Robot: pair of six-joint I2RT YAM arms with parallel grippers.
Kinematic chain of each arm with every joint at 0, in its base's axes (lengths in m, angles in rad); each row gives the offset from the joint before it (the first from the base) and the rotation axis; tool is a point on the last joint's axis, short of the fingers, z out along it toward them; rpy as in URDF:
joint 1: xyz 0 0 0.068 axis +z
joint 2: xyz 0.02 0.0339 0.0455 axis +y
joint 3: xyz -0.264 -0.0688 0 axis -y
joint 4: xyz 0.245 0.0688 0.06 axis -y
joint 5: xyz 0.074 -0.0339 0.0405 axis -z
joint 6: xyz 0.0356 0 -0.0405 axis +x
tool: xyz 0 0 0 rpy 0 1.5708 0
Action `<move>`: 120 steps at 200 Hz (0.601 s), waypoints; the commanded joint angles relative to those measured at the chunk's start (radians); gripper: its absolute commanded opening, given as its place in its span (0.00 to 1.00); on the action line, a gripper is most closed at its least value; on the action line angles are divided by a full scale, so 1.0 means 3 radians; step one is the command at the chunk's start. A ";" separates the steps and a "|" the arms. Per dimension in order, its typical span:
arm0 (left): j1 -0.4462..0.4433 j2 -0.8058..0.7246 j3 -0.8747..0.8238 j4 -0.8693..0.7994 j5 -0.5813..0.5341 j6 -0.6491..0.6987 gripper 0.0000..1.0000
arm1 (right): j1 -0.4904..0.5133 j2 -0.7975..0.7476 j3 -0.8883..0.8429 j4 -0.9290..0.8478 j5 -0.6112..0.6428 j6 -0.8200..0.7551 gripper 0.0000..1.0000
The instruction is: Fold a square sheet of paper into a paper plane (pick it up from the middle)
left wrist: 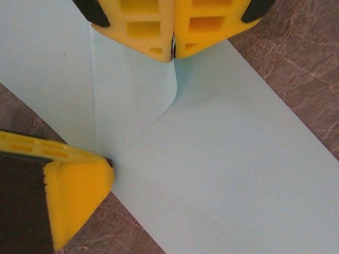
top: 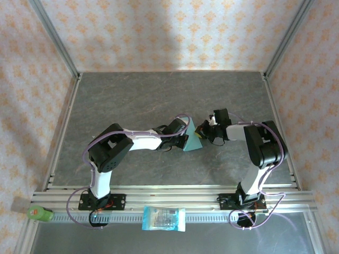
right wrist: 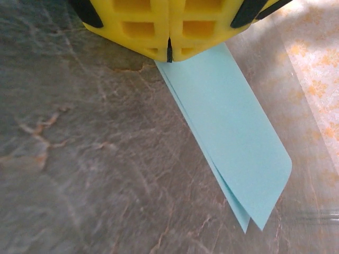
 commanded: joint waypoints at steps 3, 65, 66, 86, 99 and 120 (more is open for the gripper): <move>0.0013 0.0169 -0.0118 -0.0365 -0.0007 0.0064 0.00 | -0.0049 0.0040 0.0090 -0.0096 0.0224 0.0003 0.00; 0.0010 0.0159 -0.0103 -0.0358 -0.0019 0.0061 0.00 | 0.0072 -0.0348 -0.0023 0.0086 -0.0081 0.0148 0.00; 0.0010 0.0159 -0.0103 -0.0359 -0.0017 0.0057 0.00 | 0.0075 -0.0347 -0.0025 0.0093 -0.0090 0.0152 0.00; 0.0014 0.0164 -0.0091 -0.0346 -0.0010 0.0051 0.00 | 0.0238 -0.0282 -0.0046 0.0122 -0.0130 0.0202 0.00; 0.0013 0.0164 -0.0083 -0.0355 -0.0008 0.0048 0.00 | 0.0321 -0.0240 -0.0077 0.0104 -0.0078 0.0216 0.00; 0.0012 0.0148 -0.0097 -0.0358 -0.0009 0.0050 0.00 | 0.0369 -0.0177 -0.0171 0.0099 -0.0015 0.0226 0.00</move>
